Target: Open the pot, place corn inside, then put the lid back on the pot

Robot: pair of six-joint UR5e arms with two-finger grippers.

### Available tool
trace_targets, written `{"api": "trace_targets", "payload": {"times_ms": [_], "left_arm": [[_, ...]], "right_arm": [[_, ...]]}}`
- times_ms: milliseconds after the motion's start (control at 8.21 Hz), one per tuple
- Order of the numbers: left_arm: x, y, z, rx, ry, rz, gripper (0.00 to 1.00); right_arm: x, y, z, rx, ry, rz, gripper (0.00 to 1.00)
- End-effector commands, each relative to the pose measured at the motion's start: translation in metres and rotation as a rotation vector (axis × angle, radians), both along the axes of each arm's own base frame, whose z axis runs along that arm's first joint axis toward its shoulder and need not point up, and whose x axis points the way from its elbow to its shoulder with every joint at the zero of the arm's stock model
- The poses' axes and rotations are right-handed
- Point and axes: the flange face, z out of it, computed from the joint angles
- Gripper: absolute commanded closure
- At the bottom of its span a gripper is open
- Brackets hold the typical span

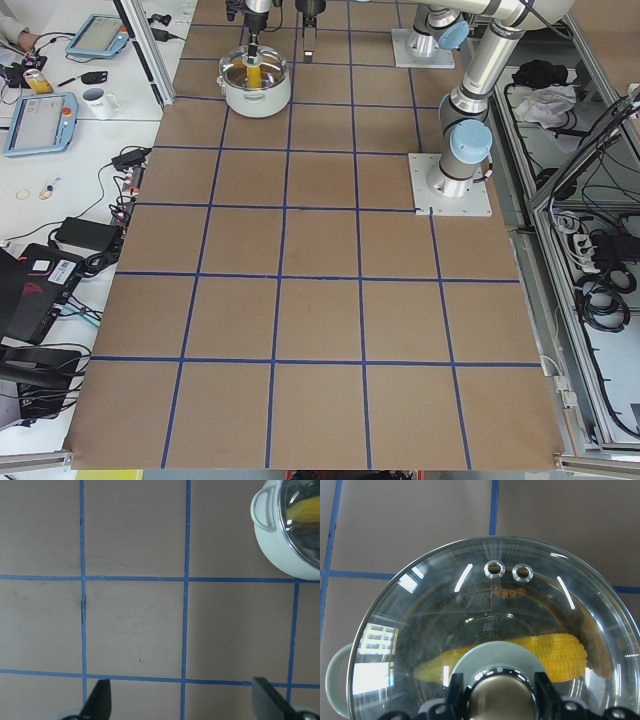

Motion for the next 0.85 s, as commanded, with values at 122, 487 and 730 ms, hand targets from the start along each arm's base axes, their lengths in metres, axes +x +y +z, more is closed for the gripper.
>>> {"api": "trace_targets", "payload": {"times_ms": [122, 487, 730], "left_arm": [[-0.0039, 0.0058, 0.0065, -0.013, 0.038, -0.025, 0.0], [-0.0058, 0.0067, 0.0074, -0.016, 0.043, -0.028, 0.0], [-0.0057, 0.0063, 0.0079, -0.02, 0.042, -0.028, 0.0]], "right_arm": [[-0.0004, 0.0015, -0.0011, 0.017, 0.004, 0.0, 0.57], [-0.0006, 0.0028, -0.0042, 0.028, 0.005, -0.001, 0.57], [-0.0006, 0.0028, -0.0042, 0.028, 0.005, -0.001, 0.57]]}}
